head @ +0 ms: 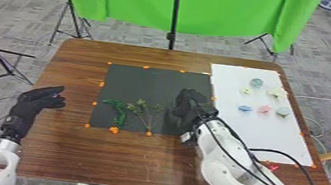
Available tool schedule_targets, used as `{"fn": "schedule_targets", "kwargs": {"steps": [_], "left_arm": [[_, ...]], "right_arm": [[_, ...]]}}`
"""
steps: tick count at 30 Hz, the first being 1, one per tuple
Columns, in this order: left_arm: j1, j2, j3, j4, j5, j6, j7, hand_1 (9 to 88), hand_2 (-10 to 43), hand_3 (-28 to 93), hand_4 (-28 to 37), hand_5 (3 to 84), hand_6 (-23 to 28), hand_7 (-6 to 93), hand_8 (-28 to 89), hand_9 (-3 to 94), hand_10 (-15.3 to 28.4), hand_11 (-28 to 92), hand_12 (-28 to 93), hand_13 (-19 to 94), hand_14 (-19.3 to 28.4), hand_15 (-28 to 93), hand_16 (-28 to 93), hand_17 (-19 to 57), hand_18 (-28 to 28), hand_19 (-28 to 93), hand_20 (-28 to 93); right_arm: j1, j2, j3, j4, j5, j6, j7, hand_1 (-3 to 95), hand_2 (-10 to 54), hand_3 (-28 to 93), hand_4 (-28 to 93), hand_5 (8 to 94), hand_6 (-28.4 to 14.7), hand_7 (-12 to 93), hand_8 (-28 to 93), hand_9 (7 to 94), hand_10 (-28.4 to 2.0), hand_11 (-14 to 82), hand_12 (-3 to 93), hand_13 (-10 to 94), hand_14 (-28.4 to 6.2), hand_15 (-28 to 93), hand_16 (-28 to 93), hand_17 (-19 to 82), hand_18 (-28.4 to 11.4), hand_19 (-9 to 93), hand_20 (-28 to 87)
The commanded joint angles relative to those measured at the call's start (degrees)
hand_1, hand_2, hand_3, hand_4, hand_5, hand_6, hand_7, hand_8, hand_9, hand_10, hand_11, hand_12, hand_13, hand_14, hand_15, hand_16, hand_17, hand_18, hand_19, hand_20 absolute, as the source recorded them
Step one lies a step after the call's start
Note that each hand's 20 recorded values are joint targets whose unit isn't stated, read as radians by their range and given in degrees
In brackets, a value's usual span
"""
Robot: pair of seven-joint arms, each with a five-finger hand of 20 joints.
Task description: Arrange flowers
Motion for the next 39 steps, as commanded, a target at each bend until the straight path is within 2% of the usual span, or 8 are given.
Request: {"fn": "schedule_targets", "kwargs": {"steps": [1, 9, 17, 22, 24, 28, 32, 39], "left_arm": [[0.63, -0.51, -0.24, 0.1, 0.26, -0.81, -0.2, 35.9, -1.9, 61, -19.8, 47.6, 4.6, 15.7, -7, 50.5, 13.7, 25, 13, 44, 18.9, 30, -2, 7.3, 12.5, 9, 17], [0.39, -0.59, -0.03, 0.17, 0.36, -0.94, -0.35, 36.1, -2.2, 61, -19.8, 47.6, 4.6, 15.6, -7, 50.6, 13.8, 25, 13, 44, 18.9, 30, -2, 7.3, 12.5, 9, 17], [0.4, -0.42, -0.03, 0.04, 0.31, -0.8, -0.28, 36.2, -2.1, 61, -19.9, 47.6, 4.6, 15.7, -7, 50.5, 13.7, 25, 13, 44, 18.9, 30, -2, 7.3, 12.5, 9, 17], [0.47, -0.28, -0.03, -0.02, 0.41, -0.89, -0.73, 36.2, -2.0, 61, -19.9, 47.6, 4.6, 15.6, -7, 50.6, 13.7, 25, 13, 44, 19.0, 30, -2, 7.3, 12.5, 9, 17], [1.0, -0.43, -0.31, -0.23, 0.33, -0.69, -0.51, 36.2, -2.0, 61, -19.8, 47.6, 4.6, 15.6, -7, 50.6, 13.8, 25, 13, 44, 19.0, 30, -2, 7.3, 12.5, 9, 17], [0.46, -0.15, 0.01, 0.08, 0.39, -1.06, -0.51, 36.2, -1.9, 61, -19.8, 47.6, 4.6, 15.6, -7, 50.5, 13.7, 25, 13, 44, 19.1, 30, -2, 7.3, 12.5, 9, 17], [0.21, -0.15, 0.15, 0.13, 0.39, -1.03, -0.47, 36.3, -1.9, 61, -19.8, 47.6, 4.7, 15.5, -7, 50.5, 13.8, 25, 13, 44, 19.0, 30, -2, 7.3, 12.5, 9, 17], [0.16, -0.14, 0.18, 0.19, 0.35, -1.2, -0.4, 36.3, -1.9, 61, -19.7, 47.6, 4.7, 15.5, -7, 50.6, 13.8, 25, 13, 44, 19.1, 30, -2, 7.3, 12.5, 9, 17]], "right_arm": [[-0.12, 0.84, 1.11, -1.09, -0.16, -1.14, -0.6, 47.8, -9.5, 55, -2, 76.2, -3.3, 32, 16, 86.0, -12.3, 50.4, 27.3, 94, -2.3, 64, 33, 66, -15.4, 93, 61], [-0.15, 0.91, 1.78, -1.15, -1.17, -1.5, -0.37, 45.7, -9.5, 56, -3, 75.7, -3.2, 30, 16, 85.6, -12.5, 50.2, 27.4, 94, -2.3, 63, 35, 66, -15.5, 93, 61], [1.22, 5.12, 9.7, -3.61, -4.47, 3.3, 4.1, 44.5, -9.5, 57, -5, 75.2, -3.2, 29, 16, 84.0, -13.0, 46.5, 27.4, 92, -2.7, 61, 35, 63, -15.6, 93, 60], [2.26, 7.69, 16.52, -2.6, -5.08, -7.45, 11.34, 34.7, -9.5, 64, -8, 71.3, -2.8, 23, -6, 79.8, -15.0, 30.2, 27.0, 88, -4.2, 60, 36, 60, -16.5, 93, 59], [2.69, 8.26, 17.57, -0.57, -4.47, -9.1, 12.24, 32.8, -9.5, 63, -8, 68.0, -2.8, 18, -6, 77.5, -16.4, 25.8, 26.8, 86, -5.3, 61, 36, 59, -16.7, 93, 58], [2.65, 8.67, 18.43, 2.76, -4.88, -12.8, 14.11, 31.8, -9.5, 62, -7, 66.4, -2.7, 15, -6, 76.8, -16.8, 24.5, 27.3, 86, -5.6, 61, 36, 59, -16.9, 93, 58], [1.69, 8.17, 18.76, 4.32, -2.27, -14.0, 14.5, 32.0, -9.5, 62, -8, 65.1, -2.1, 14, -6, 76.8, -16.9, 24.2, 27.1, 86, -5.6, 61, 36, 59, -16.8, 93, 57], [-1.08, 7.95, 17.56, 4.33, -1.35, -11.13, 13.76, 33.3, -9.5, 63, -8, 65.9, -1.1, 15, -6, 80.4, -15.3, 25.7, 26.8, 88, -4.4, 60, 35, 61, -16.1, 93, 58]]}}
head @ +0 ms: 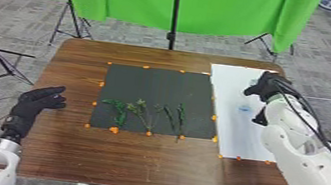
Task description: Arrange flowers
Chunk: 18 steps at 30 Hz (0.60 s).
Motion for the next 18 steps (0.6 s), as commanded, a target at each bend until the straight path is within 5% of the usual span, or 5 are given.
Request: {"fn": "schedule_targets", "kwargs": {"steps": [1, 9, 12, 18], "left_arm": [[0.19, -0.16, 0.15, 0.23, 0.19, -0.71, -0.28, 36.3, -1.9, 61, -19.7, 47.6, 4.7, 15.5, -7, 50.6, 13.8, 25, 13, 44, 19.1, 30, -2, 7.3, 12.5, 9, 17], [0.35, -0.53, 0.07, 0.1, 0.23, -0.55, 0.09, 36.2, -1.9, 61, -19.7, 47.6, 4.7, 15.5, -7, 50.6, 13.8, 25, 13, 44, 19.0, 30, -2, 7.3, 12.5, 9, 17], [0.21, -0.48, -0.12, 0.21, 0.14, -0.49, 0.1, 36.2, -1.9, 61, -19.6, 47.5, 4.6, 15.6, -7, 50.6, 13.8, 25, 13, 44, 19.1, 30, -2, 7.3, 12.5, 9, 17], [0.81, -0.71, -0.91, -0.1, 0.13, -0.07, 0.41, 36.3, -2.0, 61, -19.6, 47.6, 4.6, 15.8, -7, 50.6, 13.8, 25, 13, 44, 19.1, 30, -2, 7.3, 12.5, 9, 17]], "right_arm": [[-4.06, -0.42, -1.32, -0.72, 0.78, 3.1, -0.45, 33.6, -9.5, 63, -8, 66.1, -1.1, 15, -6, 80.7, -14.8, 25.9, 26.8, 89, -4.0, 60, 35, 61, -16.0, 93, 58], [-5.98, -1.94, -2.37, 0.79, -0.69, 4.7, -1.04, 36.4, -9.5, 64, -8, 66.3, -0.9, 16, -7, 82.8, -13.8, 26.2, 26.0, 91, -2.4, 59, 35, 63, -15.0, 93, 58], [-6.75, -1.96, -3.76, 1.83, -2.05, 10.21, -1.73, 41.4, -9.5, 64, -9, 66.5, -0.7, 16, -7, 83.2, -13.7, 26.4, 25.9, 92, -1.9, 58, 36, 64, -14.5, 93, 57], [-6.29, -1.64, -4.65, 1.34, -2.91, 17.59, -2.29, 62.8, -9.5, 52, -9, 79.4, -3.6, 21, 17, 92.0, -9.7, 14.1, 45.1, 94, -0.2, 58, 36, 67, -12.5, 93, 57]]}}
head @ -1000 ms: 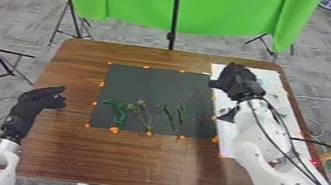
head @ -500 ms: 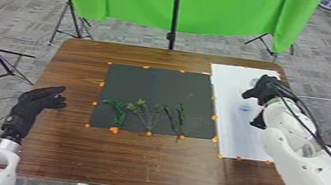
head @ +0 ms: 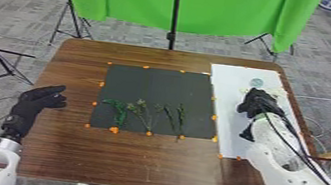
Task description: Arrange flowers
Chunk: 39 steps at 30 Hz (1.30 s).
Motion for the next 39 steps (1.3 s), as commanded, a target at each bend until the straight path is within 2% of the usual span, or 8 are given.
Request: {"fn": "schedule_targets", "kwargs": {"steps": [1, 7, 12, 15, 18, 20, 25, 39], "left_arm": [[1.09, -0.58, -1.02, -0.13, 0.05, 0.13, 0.29, 36.3, -2.0, 61, -19.6, 47.6, 4.6, 15.7, -7, 50.6, 13.8, 25, 13, 44, 19.1, 30, -2, 7.3, 12.5, 9, 17], [2.91, -0.41, -3.84, -0.71, -0.64, 1.64, 0.85, 36.4, -2.0, 61, -19.6, 47.6, 4.6, 15.6, -7, 50.7, 13.7, 25, 13, 44, 19.1, 30, -2, 7.4, 12.5, 9, 17], [3.99, -0.48, -5.19, -0.61, -2.42, 4.15, 1.66, 35.7, -1.1, 61, -19.8, 47.6, 4.6, 15.6, -7, 50.6, 13.8, 25, 13, 44, 19.1, 30, -2, 7.4, 12.5, 9, 17], [3.36, -0.38, -3.67, -0.26, -4.36, 7.38, 2.85, 32.2, 4.3, 62, -23.2, 47.7, 4.7, 15.6, -7, 50.5, 13.8, 25, 13, 44, 19.1, 30, -2, 7.4, 12.6, 9, 17], [0.63, 0.23, 0.1, 0.61, -5.95, 11.52, 4.22, 27.7, 15.4, 63, -27.2, 47.1, 4.9, 15.2, -7, 48.5, 14.3, 24, 12, 42, 19.2, 28, -2, 7.6, 12.6, 10, 17], [-1.53, 0.56, 2.53, 1.56, -6.86, 12.59, 5.39, 26.9, 21.1, 62, -28.0, 44.5, 4.9, 14.5, -7, 46.1, 14.2, 23, 12, 40, 18.9, 27, -3, 8.2, 12.4, 11, 18], [-5.31, 1.28, 6.08, 2.87, -6.52, 11.54, 5.47, 26.1, 27.8, 62, -28.2, 38.2, 4.2, 14.7, -8, 41.7, 13.6, 22, 11, 39, 17.9, 24, -3, 8.8, 12.4, 13, 18], [-7.91, 1.08, 8.23, 4.61, -6.45, 7.52, 5.0, 25.2, 25.5, 62, -28.3, 40.4, 4.6, 14.4, -7, 45.8, 14.2, 24, 12, 41, 19.4, 27, -2, 8.0, 12.8, 12, 17]], "right_arm": [[-0.42, 0.0, -1.23, -0.69, -2.06, 8.53, -1.24, 63.8, -9.5, 52, -10, 80.1, -3.8, 21, 17, 92.6, -9.5, 13.8, 45.6, 94, -0.1, 59, 36, 67, -12.5, 93, 57], [8.02, 1.02, -2.72, -5.98, -1.07, 13.56, -4.12, 65.4, -9.5, 53, -11, 81.2, -4.5, 22, 17, 93.4, -9.7, 13.9, 46.7, 94, 0.3, 59, 35, 68, -12.1, 93, 56], [22.76, -3.05, -12.6, -5.49, 3.81, 15.45, -12.18, 65.1, -9.5, 54, -11, 81.5, -4.6, 22, 17, 93.4, -9.8, 13.9, 47.3, 94, 0.6, 59, 35, 68, -11.7, 93, 56], [29.78, -8.69, -18.78, -2.17, 7.13, 12.93, -17.56, 65.0, -9.5, 54, -11, 81.5, -4.4, 22, 16, 93.5, -9.7, 13.7, 47.6, 94, 0.9, 60, 35, 68, -11.5, 93, 56], [33.86, -13.91, -24.46, 2.06, 7.95, 10.81, -22.28, 64.2, -9.5, 55, -12, 81.3, -3.9, 23, 16, 93.3, -9.5, 13.6, 47.8, 94, 0.9, 60, 36, 68, -11.5, 93, 57], [35.3, -16.52, -27.78, 4.46, 8.27, 9.08, -25.15, 64.1, -9.5, 56, -12, 81.0, -3.6, 23, 16, 93.1, -9.2, 13.5, 47.8, 94, 0.8, 60, 36, 68, -11.4, 93, 57], [35.04, -21.16, -32.37, 8.51, 5.59, 3.23, -30.42, 63.5, -9.5, 56, -13, 80.0, -2.6, 25, 15, 92.7, -8.9, 13.0, 47.5, 94, 0.9, 60, 36, 68, -11.4, 93, 58], [31.75, -26.35, -37.31, 14.55, 1.85, -2.48, -30.97, 62.6, -9.5, 57, -16, 77.4, -0.9, 28, 11, 92.3, -7.9, 10.7, 46.4, 94, 0.9, 59, 38, 67, -11.4, 93, 59]]}}
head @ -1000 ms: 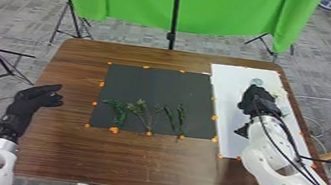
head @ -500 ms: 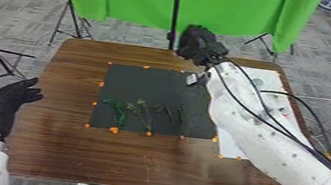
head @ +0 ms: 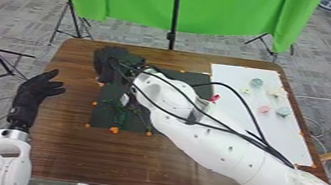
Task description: Arrange flowers
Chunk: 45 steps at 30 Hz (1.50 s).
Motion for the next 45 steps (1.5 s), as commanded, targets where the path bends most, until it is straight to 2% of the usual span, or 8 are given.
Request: {"fn": "schedule_targets", "kwargs": {"steps": [1, 13, 22, 28, 34, 36, 39, 45], "left_arm": [[-1.08, -0.22, 1.15, 1.21, 0.31, -2.13, -0.81, 25.1, 25.9, 62, -28.3, 40.7, 4.6, 14.5, -7, 45.9, 14.2, 24, 12, 41, 19.4, 27, -2, 8.0, 12.8, 12, 17], [-2.31, -0.06, 2.19, 1.78, 1.2, -4.37, -0.92, 24.0, 23.7, 63, -28.3, 41.5, 4.8, 14.4, -7, 46.5, 14.3, 24, 12, 41, 19.4, 27, -3, 8.0, 12.8, 12, 17], [-2.13, -0.31, 2.17, 1.72, 1.07, -4.39, -0.62, 23.4, 18.9, 63, -28.3, 41.3, 5.0, 13.9, -7, 46.6, 14.5, 24, 12, 41, 19.5, 27, -3, 7.7, 12.9, 12, 17], [-2.63, -0.38, 2.34, 1.9, 1.21, -4.74, -0.65, 23.0, 18.2, 63, -28.3, 41.2, 5.1, 13.7, -7, 46.5, 14.7, 24, 12, 41, 19.6, 28, -2, 7.6, 13.0, 12, 17], [-1.8, -0.48, 1.67, 1.53, 1.35, -4.68, -0.85, 22.5, 17.9, 63, -28.3, 41.2, 5.1, 13.6, -7, 46.6, 14.7, 24, 12, 41, 19.7, 28, -2, 7.5, 13.1, 12, 17], [-1.75, -0.53, 1.73, 1.49, 1.2, -4.58, -0.87, 22.5, 17.5, 63, -28.3, 41.2, 5.2, 13.4, -7, 46.6, 14.7, 24, 12, 42, 19.7, 28, -2, 7.5, 13.1, 12, 17], [-1.4, -0.63, 1.53, 1.28, 1.38, -4.63, -0.96, 22.6, 17.0, 63, -28.3, 41.2, 5.1, 13.5, -7, 46.5, 14.7, 24, 12, 42, 19.8, 28, -2, 7.4, 13.1, 12, 17], [2.11, -1.05, -1.07, -0.6, 1.45, -3.42, -1.17, 23.0, 16.7, 63, -28.3, 41.2, 5.2, 13.4, -7, 46.5, 14.5, 24, 12, 42, 19.8, 28, -2, 7.4, 13.1, 12, 17]], "right_arm": [[-3.01, -2.34, -1.39, 4.17, -3.81, -1.05, 0.19, 62.4, -9.5, 58, -16, 77.4, -0.9, 28, 11, 92.3, -7.9, 10.8, 46.4, 94, 0.8, 59, 38, 67, -11.4, 93, 59], [-4.1, -3.46, -1.8, 6.35, -5.35, -0.88, 1.75, 59.4, -9.5, 59, -16, 75.2, 0.0, 29, 10, 90.9, -7.6, 9.7, 45.6, 93, 0.7, 59, 38, 66, -11.6, 93, 59], [-4.24, -3.43, -1.69, 5.92, -5.56, -1.59, 2.93, 52.8, -9.5, 57, -14, 69.8, -0.1, 25, 9, 85.4, -8.6, 15.1, 42.3, 92, 0.3, 60, 38, 66, -11.8, 93, 59], [-4.38, -3.22, -1.74, 5.95, -6.49, -2.17, 3.0, 46.5, -9.5, 64, -16, 67.1, 0.5, 22, 6, 83.1, -9.1, 19.7, 38.2, 92, 0.1, 59, 37, 65, -12.1, 93, 59], [-4.24, -2.85, -1.41, 5.6, -8.03, -4.19, 3.46, 45.2, -9.5, 65, -16, 65.5, 1.5, 21, -1, 81.8, -9.4, 21.6, 36.7, 92, 0.0, 59, 38, 65, -12.4, 93, 59], [-4.24, -2.68, -1.37, 5.63, -8.23, -4.16, 3.36, 42.6, -9.5, 66, -16, 64.4, 1.9, 22, -9, 80.2, -10.0, 25.0, 32.5, 92, -0.1, 59, 38, 65, -12.6, 93, 59], [-4.31, -2.27, -1.1, 5.39, -9.76, -4.6, 3.05, 40.3, -9.5, 67, -16, 63.1, 2.2, 21, -10, 78.8, -10.6, 27.5, 27.9, 92, -0.3, 58, 38, 65, -12.6, 93, 59], [-1.6, 4.43, 0.5, -2.29, -7.52, -2.6, 4.02, 39.5, -9.5, 67, -16, 61.6, 2.1, 20, -10, 77.3, -11.0, 27.6, 26.8, 91, -0.6, 58, 38, 64, -12.7, 93, 58]]}}
